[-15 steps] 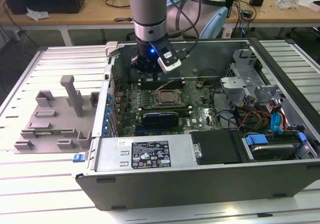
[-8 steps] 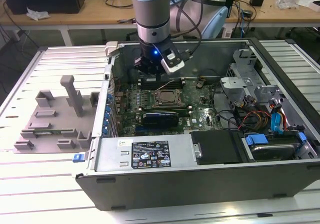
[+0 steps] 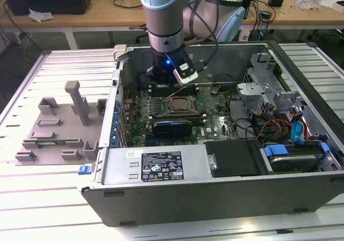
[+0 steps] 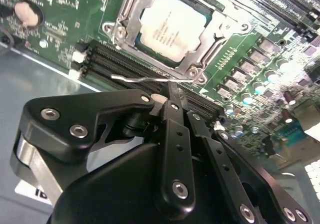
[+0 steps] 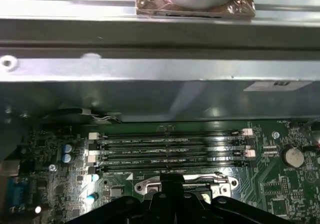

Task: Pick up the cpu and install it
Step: 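Install the first cpu locking lever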

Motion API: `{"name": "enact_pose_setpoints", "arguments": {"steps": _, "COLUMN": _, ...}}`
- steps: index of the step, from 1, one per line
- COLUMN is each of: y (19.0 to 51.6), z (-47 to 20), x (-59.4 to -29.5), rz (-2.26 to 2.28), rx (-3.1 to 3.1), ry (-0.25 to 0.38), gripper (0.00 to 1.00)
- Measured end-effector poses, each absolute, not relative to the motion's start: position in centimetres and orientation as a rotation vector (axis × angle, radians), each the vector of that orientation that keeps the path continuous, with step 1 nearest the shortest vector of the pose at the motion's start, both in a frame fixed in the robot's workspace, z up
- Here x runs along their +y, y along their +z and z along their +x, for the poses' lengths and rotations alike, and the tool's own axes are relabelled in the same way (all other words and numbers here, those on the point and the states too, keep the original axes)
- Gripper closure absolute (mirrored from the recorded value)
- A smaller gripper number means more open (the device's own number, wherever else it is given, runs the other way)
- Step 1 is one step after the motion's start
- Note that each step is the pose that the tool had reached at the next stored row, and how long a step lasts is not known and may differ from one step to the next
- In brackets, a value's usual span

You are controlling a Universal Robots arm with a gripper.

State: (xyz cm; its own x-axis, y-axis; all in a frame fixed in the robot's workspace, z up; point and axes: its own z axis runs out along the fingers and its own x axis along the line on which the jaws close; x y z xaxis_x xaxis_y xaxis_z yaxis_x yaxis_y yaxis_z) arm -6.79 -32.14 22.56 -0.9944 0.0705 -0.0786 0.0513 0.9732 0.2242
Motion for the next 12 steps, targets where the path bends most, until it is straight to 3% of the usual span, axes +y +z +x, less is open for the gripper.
{"name": "enact_pose_setpoints", "arguments": {"steps": 12, "y": 22.3, "z": -5.1, "x": -31.5, "rz": 0.177, "rx": 3.027, "ry": 0.337, "gripper": 0.89}}
